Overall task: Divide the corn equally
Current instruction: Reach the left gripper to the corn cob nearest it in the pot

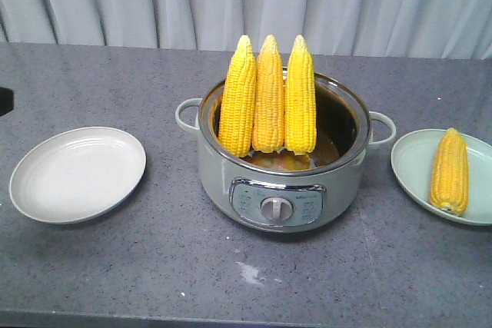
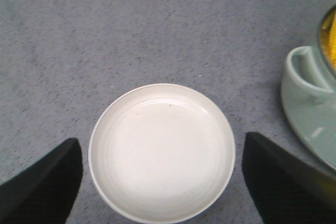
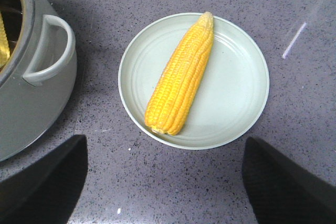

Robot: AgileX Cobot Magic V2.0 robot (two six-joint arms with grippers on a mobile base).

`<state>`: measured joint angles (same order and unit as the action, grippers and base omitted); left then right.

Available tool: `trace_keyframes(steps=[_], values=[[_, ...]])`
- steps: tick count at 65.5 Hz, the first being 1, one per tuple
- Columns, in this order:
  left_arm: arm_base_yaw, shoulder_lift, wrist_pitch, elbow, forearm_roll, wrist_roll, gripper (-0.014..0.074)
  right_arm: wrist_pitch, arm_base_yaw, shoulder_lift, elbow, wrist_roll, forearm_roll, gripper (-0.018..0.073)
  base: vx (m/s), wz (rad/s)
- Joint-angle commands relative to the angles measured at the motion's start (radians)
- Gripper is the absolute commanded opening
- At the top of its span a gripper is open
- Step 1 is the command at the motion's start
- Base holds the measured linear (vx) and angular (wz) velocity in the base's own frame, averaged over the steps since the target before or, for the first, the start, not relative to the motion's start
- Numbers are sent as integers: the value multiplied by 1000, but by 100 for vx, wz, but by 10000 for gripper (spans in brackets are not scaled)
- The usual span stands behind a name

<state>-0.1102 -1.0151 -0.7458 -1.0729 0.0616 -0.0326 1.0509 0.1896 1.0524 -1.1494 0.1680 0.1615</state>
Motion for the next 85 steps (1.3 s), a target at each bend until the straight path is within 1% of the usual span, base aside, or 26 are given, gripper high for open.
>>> trace_keyframes(steps=[1, 8, 17, 22, 32, 44, 60, 65, 79, 85], values=[[-47, -59, 80, -95, 64, -37, 587, -59, 4, -16, -23, 16, 10, 584, 0, 0], [-107, -165, 79, -189, 93, -78, 587, -56, 4, -16, -23, 16, 11, 580, 0, 0], [-185, -307, 76, -311, 93, -83, 587, -52, 4, -16, -23, 16, 11, 580, 0, 0], [-227, -390, 67, -386, 93, -100, 587, -52, 4, -16, -23, 16, 11, 580, 0, 0], [-283, -531, 46, -525, 92, -101, 587, -49, 4, -16, -23, 14, 11, 580, 0, 0], [-325, -655, 32, -663, 94, -101, 587, -49, 4, -16, -23, 12, 11, 580, 0, 0], [-366, -792, -27, -809, 92, -104, 587, -49, 4, -16, -23, 12, 21, 580, 0, 0], [-376, -824, -28, -837, 92, -104, 587, -49, 4, -16, -23, 12, 30, 580, 0, 0], [-379, -899, -26, -888, 91, -105, 587, -48, 4, -16, -23, 13, 32, 580, 0, 0], [-379, -911, 1, -890, 93, -106, 587, -48, 4, -16, -23, 13, 32, 580, 0, 0]])
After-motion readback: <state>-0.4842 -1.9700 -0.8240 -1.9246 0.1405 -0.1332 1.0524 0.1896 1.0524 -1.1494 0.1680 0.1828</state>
